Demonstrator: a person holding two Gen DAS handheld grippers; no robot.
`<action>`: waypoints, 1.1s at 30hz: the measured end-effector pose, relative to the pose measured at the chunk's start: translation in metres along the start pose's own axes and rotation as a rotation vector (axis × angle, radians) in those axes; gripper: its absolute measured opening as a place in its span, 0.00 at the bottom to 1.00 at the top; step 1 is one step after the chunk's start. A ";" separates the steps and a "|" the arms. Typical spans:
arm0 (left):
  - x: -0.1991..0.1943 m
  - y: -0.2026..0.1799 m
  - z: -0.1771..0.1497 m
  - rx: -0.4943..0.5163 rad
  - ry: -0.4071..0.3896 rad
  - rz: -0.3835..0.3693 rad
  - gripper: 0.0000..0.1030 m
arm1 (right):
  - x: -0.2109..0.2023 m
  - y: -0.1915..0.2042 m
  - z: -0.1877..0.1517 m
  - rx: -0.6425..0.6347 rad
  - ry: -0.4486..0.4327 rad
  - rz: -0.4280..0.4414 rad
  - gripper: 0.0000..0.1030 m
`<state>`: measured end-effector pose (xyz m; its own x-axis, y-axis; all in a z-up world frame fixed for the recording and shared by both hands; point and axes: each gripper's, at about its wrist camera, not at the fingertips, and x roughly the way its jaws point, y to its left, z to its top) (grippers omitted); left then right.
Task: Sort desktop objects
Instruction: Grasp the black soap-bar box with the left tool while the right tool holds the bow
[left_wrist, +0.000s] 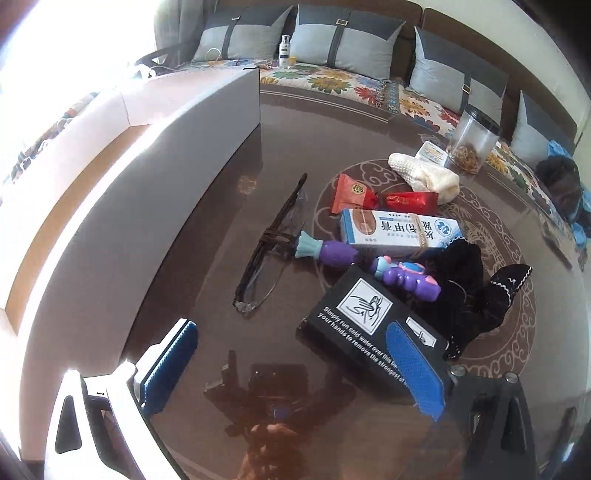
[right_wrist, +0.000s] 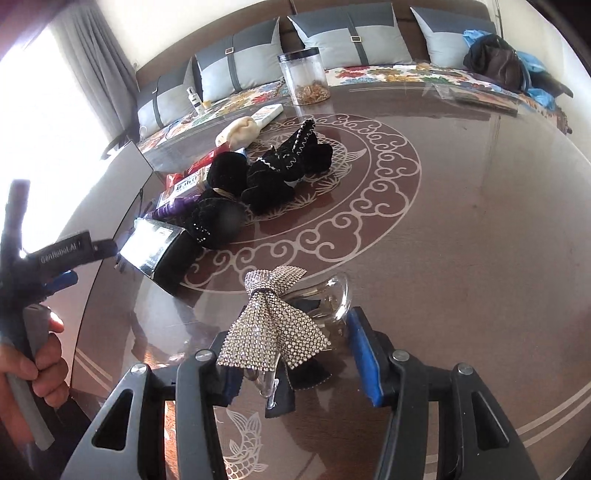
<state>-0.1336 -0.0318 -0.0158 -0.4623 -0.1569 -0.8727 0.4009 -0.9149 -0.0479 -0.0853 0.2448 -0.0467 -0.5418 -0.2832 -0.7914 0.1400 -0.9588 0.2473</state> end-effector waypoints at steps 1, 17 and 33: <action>0.004 -0.012 0.002 -0.015 0.014 0.027 1.00 | 0.001 0.002 -0.001 -0.006 0.001 -0.001 0.50; 0.029 -0.011 -0.010 0.068 -0.009 0.188 1.00 | 0.001 -0.006 0.003 0.002 -0.004 -0.018 0.50; -0.007 0.056 -0.058 0.062 -0.033 0.016 1.00 | 0.014 0.010 -0.006 -0.096 0.060 -0.115 0.68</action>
<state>-0.0622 -0.0609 -0.0405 -0.4826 -0.1833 -0.8564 0.3597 -0.9331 -0.0029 -0.0863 0.2315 -0.0587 -0.5084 -0.1691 -0.8444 0.1596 -0.9820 0.1007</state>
